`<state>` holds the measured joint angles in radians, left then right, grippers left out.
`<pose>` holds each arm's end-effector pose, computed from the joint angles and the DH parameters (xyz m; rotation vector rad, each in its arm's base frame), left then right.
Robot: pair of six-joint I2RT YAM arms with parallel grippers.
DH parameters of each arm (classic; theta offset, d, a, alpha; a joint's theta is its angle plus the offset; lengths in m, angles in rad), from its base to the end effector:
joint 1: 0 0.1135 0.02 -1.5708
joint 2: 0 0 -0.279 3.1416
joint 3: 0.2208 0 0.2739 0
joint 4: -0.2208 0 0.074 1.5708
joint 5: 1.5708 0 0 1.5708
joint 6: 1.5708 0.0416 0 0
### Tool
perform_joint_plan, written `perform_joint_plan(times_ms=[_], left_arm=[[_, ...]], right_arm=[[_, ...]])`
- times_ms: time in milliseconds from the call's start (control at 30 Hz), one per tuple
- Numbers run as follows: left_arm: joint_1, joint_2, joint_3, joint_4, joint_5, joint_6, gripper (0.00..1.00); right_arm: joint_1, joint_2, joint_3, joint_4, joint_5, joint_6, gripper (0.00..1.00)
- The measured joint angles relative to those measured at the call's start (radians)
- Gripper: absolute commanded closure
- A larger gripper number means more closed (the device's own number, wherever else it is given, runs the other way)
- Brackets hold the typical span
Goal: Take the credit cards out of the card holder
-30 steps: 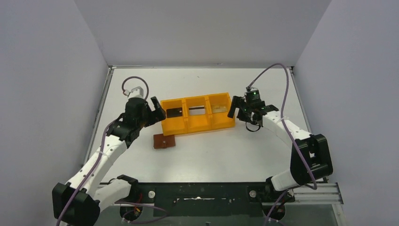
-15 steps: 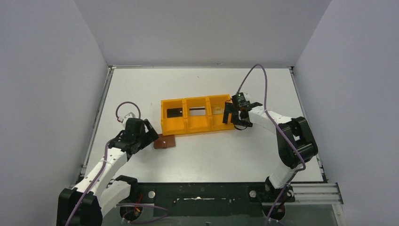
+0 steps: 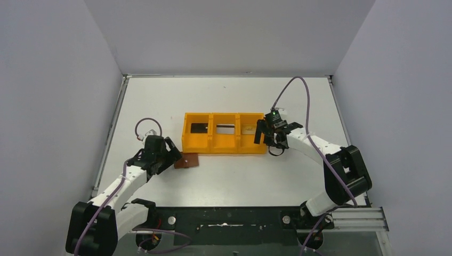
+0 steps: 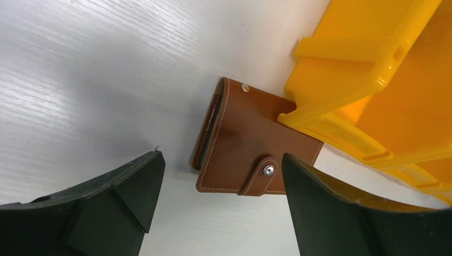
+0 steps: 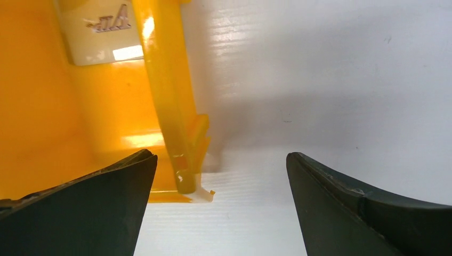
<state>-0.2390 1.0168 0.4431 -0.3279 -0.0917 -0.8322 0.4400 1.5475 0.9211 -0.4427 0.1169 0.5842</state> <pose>0.1970 -0.0441 0.1656 -0.7686 2.3786 -0.3449 0.2922 0.1322 0.1832 0.2298 2.6318 0.1969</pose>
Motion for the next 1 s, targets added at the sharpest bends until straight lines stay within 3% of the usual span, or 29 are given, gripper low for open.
perform_joint_plan(times_ms=[367,533,733,933,1000], left_arm=[[0.001,0.078,-0.037,0.089,0.072,-0.004,0.83],[-0.003,0.037,-0.076,0.108,0.102,-0.021,0.99],[-0.084,-0.066,-0.144,0.112,0.123,-0.068,1.00],[-0.336,-0.137,-0.193,0.133,0.103,-0.172,1.00],[-0.441,-0.157,-0.204,0.138,0.078,-0.208,0.86]], right_arm=[[0.000,-0.164,0.001,-0.022,-0.001,0.020,0.02],[0.000,-0.249,-0.015,-0.023,-0.002,0.058,0.02],[0.006,-0.375,-0.124,-0.008,-0.022,0.113,0.02],[0.034,-0.482,-0.272,0.014,-0.051,0.174,0.02],[0.047,-0.522,-0.313,0.028,-0.055,0.193,0.02]])
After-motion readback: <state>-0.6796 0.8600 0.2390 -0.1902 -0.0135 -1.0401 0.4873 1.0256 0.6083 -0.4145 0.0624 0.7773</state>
